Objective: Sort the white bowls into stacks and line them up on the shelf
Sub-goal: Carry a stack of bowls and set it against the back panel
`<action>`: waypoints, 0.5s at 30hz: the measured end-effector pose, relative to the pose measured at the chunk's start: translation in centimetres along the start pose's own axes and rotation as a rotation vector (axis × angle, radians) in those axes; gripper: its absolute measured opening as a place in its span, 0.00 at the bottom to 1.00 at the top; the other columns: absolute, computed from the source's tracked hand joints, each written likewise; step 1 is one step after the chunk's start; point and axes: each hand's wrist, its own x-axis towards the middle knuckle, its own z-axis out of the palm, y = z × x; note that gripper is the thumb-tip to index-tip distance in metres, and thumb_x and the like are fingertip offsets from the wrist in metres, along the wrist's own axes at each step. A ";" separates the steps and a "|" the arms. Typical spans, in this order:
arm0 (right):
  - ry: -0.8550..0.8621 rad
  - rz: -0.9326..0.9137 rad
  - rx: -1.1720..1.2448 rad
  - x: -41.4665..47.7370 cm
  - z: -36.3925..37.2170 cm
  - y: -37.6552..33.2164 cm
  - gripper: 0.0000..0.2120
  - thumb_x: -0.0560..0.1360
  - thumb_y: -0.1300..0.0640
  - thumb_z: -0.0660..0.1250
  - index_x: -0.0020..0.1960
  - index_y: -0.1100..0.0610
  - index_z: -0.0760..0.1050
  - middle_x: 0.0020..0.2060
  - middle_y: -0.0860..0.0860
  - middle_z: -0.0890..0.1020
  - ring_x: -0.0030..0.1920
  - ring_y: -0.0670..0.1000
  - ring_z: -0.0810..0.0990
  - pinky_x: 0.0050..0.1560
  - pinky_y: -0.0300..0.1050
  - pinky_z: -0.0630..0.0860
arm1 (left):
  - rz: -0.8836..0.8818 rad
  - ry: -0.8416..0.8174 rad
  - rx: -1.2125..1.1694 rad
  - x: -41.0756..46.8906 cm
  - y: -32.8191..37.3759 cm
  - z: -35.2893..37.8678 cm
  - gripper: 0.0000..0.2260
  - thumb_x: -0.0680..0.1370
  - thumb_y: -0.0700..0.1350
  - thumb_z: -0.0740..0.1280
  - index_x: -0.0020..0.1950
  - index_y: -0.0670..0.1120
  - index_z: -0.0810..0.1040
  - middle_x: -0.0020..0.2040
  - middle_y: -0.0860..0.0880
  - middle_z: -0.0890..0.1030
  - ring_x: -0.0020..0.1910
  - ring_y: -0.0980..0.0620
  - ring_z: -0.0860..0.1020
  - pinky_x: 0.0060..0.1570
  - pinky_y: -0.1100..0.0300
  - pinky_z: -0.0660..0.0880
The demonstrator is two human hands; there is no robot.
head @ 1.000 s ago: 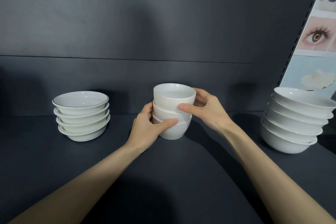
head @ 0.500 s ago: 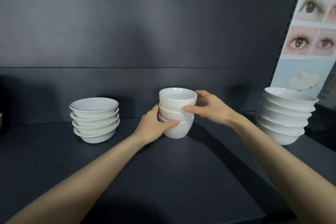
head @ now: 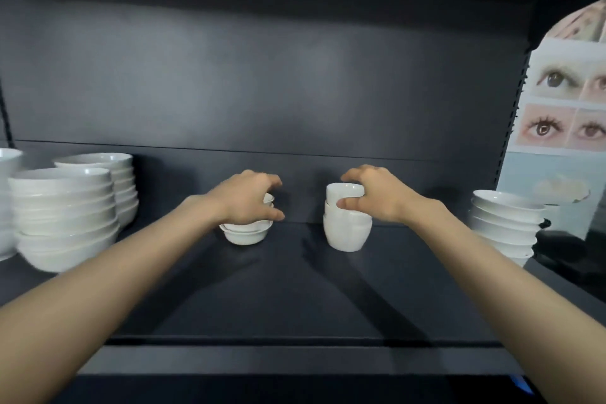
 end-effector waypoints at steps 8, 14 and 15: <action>-0.059 -0.180 -0.009 -3.3 2.1 -10.6 0.26 0.75 0.47 0.68 0.70 0.54 0.68 0.66 0.55 0.71 0.66 0.58 0.70 0.64 0.52 0.68 | -0.130 0.037 0.110 -13.1 -4.9 -4.0 0.29 0.73 0.56 0.70 0.71 0.47 0.68 0.67 0.46 0.75 0.65 0.45 0.72 0.62 0.50 0.71; -0.112 -0.236 0.005 -4.5 4.1 -18.9 0.25 0.76 0.46 0.66 0.70 0.53 0.68 0.66 0.53 0.71 0.67 0.56 0.68 0.63 0.51 0.68 | -0.245 0.017 0.068 -20.6 -10.3 -6.3 0.29 0.74 0.53 0.70 0.72 0.47 0.66 0.67 0.47 0.74 0.67 0.46 0.70 0.63 0.55 0.68; -0.110 -0.248 0.000 -4.5 4.3 -20.3 0.25 0.76 0.46 0.66 0.70 0.54 0.67 0.67 0.53 0.71 0.67 0.55 0.67 0.63 0.51 0.68 | -0.245 0.017 0.072 -21.5 -11.4 -6.7 0.29 0.74 0.53 0.70 0.72 0.47 0.66 0.67 0.47 0.74 0.67 0.46 0.70 0.63 0.55 0.68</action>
